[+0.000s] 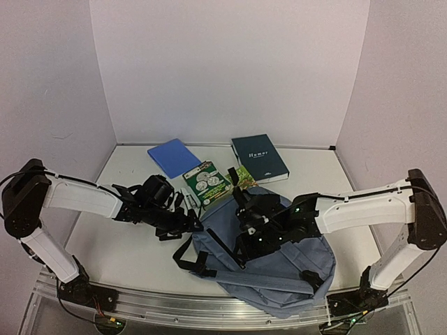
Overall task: Pack the student bag
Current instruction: Unzip the student bag at the center of the board, then pick up the personal item from the center of the board.
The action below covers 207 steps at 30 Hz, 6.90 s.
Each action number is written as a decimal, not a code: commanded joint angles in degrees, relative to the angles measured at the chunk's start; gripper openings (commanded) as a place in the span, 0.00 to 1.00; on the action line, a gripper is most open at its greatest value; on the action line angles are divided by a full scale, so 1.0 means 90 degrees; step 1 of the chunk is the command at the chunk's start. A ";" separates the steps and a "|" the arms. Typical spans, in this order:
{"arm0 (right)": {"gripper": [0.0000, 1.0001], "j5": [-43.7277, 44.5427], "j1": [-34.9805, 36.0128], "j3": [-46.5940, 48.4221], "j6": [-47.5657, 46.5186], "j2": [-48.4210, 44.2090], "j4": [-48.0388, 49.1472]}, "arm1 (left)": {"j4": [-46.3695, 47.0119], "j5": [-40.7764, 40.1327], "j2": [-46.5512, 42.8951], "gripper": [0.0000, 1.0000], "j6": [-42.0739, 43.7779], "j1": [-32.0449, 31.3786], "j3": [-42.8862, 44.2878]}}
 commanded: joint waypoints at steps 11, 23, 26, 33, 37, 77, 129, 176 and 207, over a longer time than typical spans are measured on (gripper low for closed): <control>0.31 0.0634 0.0166 0.0487 0.0199 0.0836 -0.0407 | 0.0750 0.1159 0.0234 0.64 -0.0044 -0.0012 -0.0131; 0.00 0.0841 0.0242 0.0803 0.0181 0.0915 -0.0405 | 0.1311 0.1424 0.0450 0.15 -0.0121 -0.0012 -0.0156; 0.00 0.1079 0.0246 0.0912 0.0234 0.0892 -0.0405 | 0.1349 0.1399 0.0451 0.03 -0.0147 -0.0012 -0.0152; 0.00 0.1755 0.0246 0.1249 0.0442 0.0941 -0.0313 | 0.1436 0.1320 0.0428 0.00 -0.0200 -0.0012 -0.0187; 0.00 0.2058 0.0247 0.1438 0.0482 0.1016 -0.0092 | 0.1521 0.1289 0.0446 0.00 -0.0231 -0.0010 -0.0193; 0.47 0.3264 -0.0313 0.3075 -0.0836 0.2095 0.1636 | 0.1821 0.0312 0.0231 0.26 -0.0612 -0.0009 -0.0220; 0.77 0.4105 0.0011 0.1270 -0.2336 0.2167 0.0469 | 0.1679 0.0215 0.0576 0.16 -0.0679 -0.0236 -0.0044; 0.00 0.3541 -0.0150 0.1858 -0.0610 0.1099 0.0222 | -0.0821 -0.1300 -0.2006 0.78 0.0980 0.1553 -0.0173; 0.00 0.3156 -0.0164 0.1906 -0.0671 0.1093 0.0435 | -0.0092 0.0301 -0.1030 0.46 0.1904 0.5008 -0.1232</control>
